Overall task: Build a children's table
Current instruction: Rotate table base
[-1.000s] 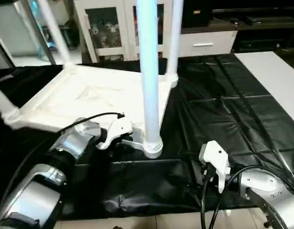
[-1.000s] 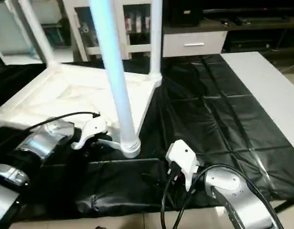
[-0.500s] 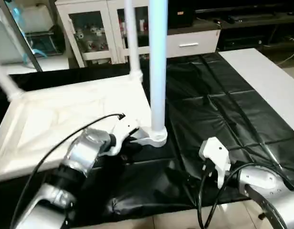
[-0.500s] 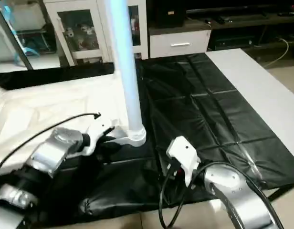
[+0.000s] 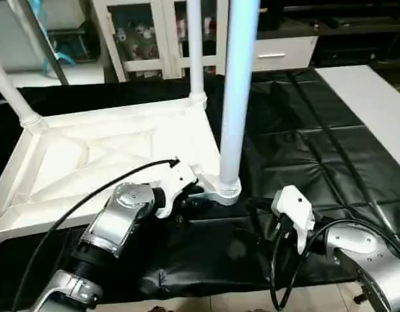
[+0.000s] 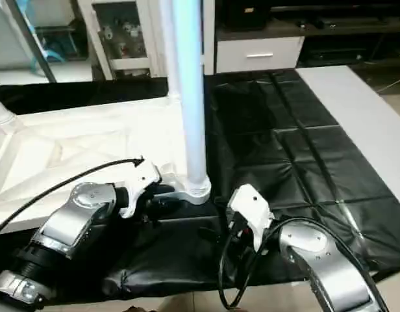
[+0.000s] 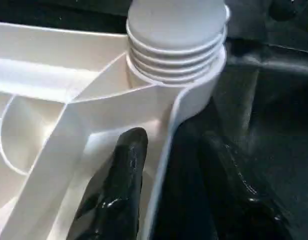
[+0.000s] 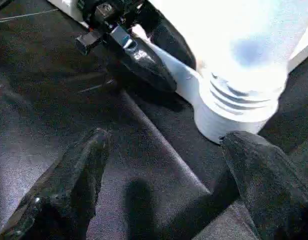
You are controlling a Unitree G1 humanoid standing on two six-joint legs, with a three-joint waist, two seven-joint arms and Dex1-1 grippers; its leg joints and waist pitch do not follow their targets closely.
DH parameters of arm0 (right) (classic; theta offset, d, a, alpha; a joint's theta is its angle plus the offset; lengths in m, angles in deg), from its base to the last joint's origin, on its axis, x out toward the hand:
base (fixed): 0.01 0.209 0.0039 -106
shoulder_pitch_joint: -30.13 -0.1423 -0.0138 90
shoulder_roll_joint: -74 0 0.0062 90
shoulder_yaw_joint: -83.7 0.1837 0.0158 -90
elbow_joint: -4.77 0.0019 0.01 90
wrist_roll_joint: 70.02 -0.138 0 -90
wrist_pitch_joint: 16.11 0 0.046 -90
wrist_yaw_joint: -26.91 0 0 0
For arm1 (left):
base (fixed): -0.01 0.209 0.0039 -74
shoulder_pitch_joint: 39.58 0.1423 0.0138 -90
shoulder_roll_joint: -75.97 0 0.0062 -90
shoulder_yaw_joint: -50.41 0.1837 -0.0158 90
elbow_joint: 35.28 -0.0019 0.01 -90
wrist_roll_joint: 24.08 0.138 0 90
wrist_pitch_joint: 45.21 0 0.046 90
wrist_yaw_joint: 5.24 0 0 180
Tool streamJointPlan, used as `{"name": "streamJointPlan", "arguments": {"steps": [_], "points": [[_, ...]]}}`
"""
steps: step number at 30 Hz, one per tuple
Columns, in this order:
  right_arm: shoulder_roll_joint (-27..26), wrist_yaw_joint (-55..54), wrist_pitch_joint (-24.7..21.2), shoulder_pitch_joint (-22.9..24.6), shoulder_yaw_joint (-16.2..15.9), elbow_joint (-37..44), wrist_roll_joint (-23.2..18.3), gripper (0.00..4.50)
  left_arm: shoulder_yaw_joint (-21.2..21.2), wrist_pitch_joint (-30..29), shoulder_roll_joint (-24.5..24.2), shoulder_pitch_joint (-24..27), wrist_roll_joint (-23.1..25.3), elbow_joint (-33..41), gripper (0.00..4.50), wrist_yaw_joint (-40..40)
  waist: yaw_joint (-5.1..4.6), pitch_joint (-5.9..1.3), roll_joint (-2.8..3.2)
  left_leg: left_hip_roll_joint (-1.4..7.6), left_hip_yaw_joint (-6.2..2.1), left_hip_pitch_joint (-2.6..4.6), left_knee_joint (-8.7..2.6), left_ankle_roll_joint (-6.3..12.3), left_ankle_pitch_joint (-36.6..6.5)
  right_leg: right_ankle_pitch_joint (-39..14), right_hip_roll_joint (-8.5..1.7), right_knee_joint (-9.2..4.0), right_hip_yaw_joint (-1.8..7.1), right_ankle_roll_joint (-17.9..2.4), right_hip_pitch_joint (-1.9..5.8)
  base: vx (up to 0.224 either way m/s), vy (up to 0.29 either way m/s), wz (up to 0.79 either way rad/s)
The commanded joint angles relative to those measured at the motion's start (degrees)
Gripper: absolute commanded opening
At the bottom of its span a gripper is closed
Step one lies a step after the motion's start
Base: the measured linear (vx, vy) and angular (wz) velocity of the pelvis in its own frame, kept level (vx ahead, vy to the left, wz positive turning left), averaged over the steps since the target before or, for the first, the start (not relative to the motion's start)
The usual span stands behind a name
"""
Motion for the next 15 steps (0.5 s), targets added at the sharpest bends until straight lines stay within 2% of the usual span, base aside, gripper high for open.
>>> {"name": "streamJointPlan", "arguments": {"steps": [1, 5, 6, 8, 9, 12, 15], "points": [[0.72, 0.84, 0.06, -0.87, 0.36, -0.17, -0.45, 3.92, -1.01, 1.52, -1.87, -2.10, 0.13, -2.30, 1.86, 1.44, 0.19, -3.34, -0.98, 2.39, -0.64, 1.06, -3.67, 5.95, -13.41, -8.83, -2.35, -3.50, 1.39, -12.77, 2.34, 0.000, 0.000, 0.00], [1.07, 1.43, 0.13, -0.94, 0.27, -0.17, -0.52, 3.92, -0.19, 3.12, -4.26, -4.68, 0.86, -6.62, 1.86, 4.56, 0.16, -2.97, -0.88, 2.41, -0.82, 1.23, -4.11, 3.92, -16.84, -15.44, -2.41, -3.76, 1.38, -11.31, 2.32, 0.000, 0.000, 0.00], [1.18, 1.55, 0.14, -0.93, 0.26, -0.12, -0.57, 3.92, -0.18, 4.15, -4.76, -5.75, 1.03, -8.60, 1.86, 5.05, 0.17, -2.90, -0.92, 2.39, -0.76, 1.50, -4.10, 3.29, -18.10, -17.00, -2.35, -4.04, 1.44, -10.93, 2.07, 0.000, 0.000, 0.00], [1.28, 1.68, 0.11, -0.87, 0.27, 0.03, -0.61, 3.92, -0.27, 5.52, -5.05, -6.88, 1.11, -10.63, 1.86, 5.38, 0.19, -3.04, -0.88, 2.44, -0.82, 1.47, -4.14, 2.68, -18.18, -16.71, -2.42, -3.91, 1.55, -10.88, 2.19, 0.000, 0.000, 0.00], [1.32, 1.82, 0.14, -0.83, 0.33, 0.04, -0.62, 3.92, -0.38, 6.30, -4.90, -7.58, 1.17, -11.87, 1.86, 5.11, 0.17, -3.12, -0.71, 2.42, -0.81, 1.49, -4.07, 2.64, -17.78, -15.30, -2.37, -3.79, 1.57, -11.11, 2.17, 0.000, 0.000, 0.00], [1.52, 2.23, 0.11, -0.63, 0.33, 0.27, -0.64, 3.92, 0.07, 7.51, -4.85, -9.10, 1.26, -14.09, 1.86, 6.23, 0.23, -3.21, -0.79, 2.43, -0.79, 1.42, -4.01, 2.94, -16.97, -12.89, -2.41, -3.60, 1.54, -12.01, 2.32, 0.000, 0.000, 0.00], [1.69, 2.42, 0.19, -0.38, 0.34, 0.40, -0.62, 3.92, 0.93, 8.09, -4.37, -9.56, 1.14, -15.09, 1.86, 7.58, 0.17, -3.13, -0.65, 2.43, -0.75, 1.43, -3.99, 2.90, -17.68, -13.48, -2.49, -3.72, 1.54, -12.35, 2.39, 0.000, 0.000, 0.00]]}}
